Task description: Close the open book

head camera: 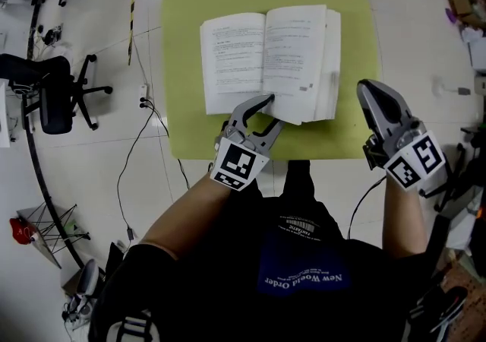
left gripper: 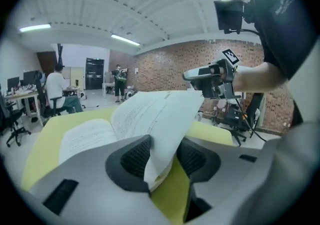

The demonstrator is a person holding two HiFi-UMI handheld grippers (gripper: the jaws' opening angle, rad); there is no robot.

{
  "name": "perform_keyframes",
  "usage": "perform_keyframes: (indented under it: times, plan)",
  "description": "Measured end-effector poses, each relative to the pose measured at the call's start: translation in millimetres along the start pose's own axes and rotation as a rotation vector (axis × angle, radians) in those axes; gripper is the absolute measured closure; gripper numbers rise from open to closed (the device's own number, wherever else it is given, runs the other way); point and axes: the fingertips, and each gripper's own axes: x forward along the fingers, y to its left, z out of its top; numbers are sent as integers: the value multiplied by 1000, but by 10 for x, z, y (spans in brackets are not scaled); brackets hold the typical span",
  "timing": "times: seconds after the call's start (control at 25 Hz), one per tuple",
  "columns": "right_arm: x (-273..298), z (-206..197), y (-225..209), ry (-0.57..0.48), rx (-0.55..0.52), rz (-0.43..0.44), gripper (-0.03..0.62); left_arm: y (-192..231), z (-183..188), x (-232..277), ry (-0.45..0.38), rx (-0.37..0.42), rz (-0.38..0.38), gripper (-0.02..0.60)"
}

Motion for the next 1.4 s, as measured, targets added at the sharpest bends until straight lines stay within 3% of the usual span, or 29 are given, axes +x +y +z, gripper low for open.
perform_keyframes:
  times: [0.2,0.48,0.56,0.72,0.84,1.04,1.16,1.4]
  plan:
    - [267,42,190,16,-12,20,611,162,-66,-192,0,-39,4,419]
    - [501,67,376,35,-32,63,611,237,-139,-306,96,155,61,400]
    - [617,70,476,41,-39,72,611,409,-268,-414,117,78,81,375]
    - [769,65,583,58,-54,95,611,716,-633,-570,161,-232,111,329]
    - [802,53,605,73,-58,110,611,749,-756,-586,148,-452,112,319]
    - [989,-8,776,99,-59,134,611,768,-914,-794,105,-730,107,319]
    - [1117,-30,877,114,-68,151,611,806,-1011,-1012,89,-789,125,319]
    - [1303,-54,1069,132,-57,176,611,973,-1028,-1538,40,-779,182,319]
